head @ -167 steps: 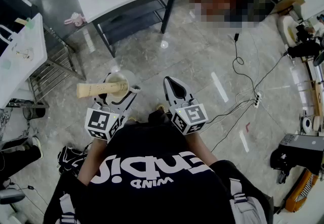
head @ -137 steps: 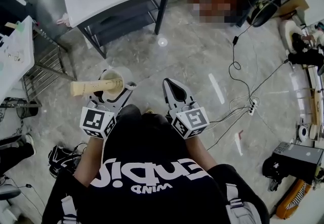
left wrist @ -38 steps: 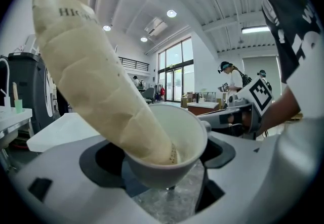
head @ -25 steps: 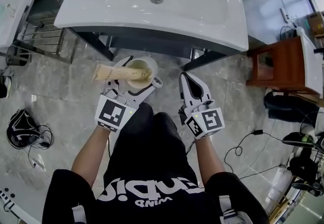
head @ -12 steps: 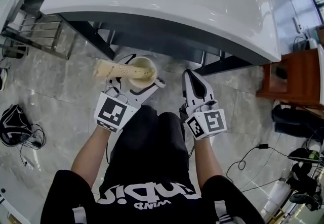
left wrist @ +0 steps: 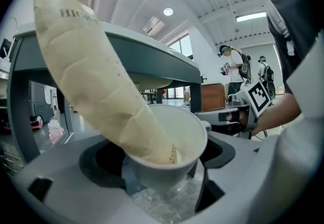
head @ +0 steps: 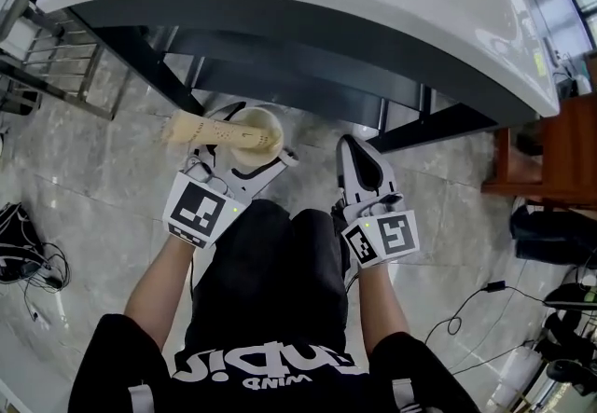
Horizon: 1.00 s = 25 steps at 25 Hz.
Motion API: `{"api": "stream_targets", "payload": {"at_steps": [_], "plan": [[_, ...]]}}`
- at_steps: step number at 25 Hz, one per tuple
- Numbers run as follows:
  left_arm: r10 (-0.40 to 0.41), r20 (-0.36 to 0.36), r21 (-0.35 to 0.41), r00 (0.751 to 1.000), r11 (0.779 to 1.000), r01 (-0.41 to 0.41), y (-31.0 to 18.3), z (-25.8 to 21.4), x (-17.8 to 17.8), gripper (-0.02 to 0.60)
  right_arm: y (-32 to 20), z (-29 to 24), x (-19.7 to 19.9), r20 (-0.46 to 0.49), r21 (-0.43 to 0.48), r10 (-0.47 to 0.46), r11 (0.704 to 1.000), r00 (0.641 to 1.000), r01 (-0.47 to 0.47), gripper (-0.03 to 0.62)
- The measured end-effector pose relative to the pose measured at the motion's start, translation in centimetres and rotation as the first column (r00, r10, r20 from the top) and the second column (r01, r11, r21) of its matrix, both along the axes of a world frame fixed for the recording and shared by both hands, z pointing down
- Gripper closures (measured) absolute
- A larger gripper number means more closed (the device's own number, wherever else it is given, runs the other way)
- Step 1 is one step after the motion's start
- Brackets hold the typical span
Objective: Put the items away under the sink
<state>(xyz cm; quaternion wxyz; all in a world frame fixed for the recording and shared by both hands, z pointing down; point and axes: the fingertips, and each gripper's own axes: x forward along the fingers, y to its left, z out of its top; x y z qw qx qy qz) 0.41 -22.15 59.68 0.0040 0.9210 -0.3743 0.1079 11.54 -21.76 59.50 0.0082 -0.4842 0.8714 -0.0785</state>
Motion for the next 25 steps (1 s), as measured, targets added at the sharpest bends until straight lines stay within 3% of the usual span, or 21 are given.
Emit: {"api": "stream_targets", "payload": {"at_steps": [9,25], "plan": [[0.021,0.004,0.050,1.000,0.999,-0.021,-0.4,3.3,1.1,0.130,0.0,3.2,0.6,0.009,0.041,-0.011,0.999,1.000,0.010,0.576],[-0.008,0.044,0.021,0.999,1.000,0.007,0.9,5.6,1.3,0.130,2.4,5.1,0.2,-0.002,0.050,-0.035,0.998,0.999,0.035,0.576]]}}
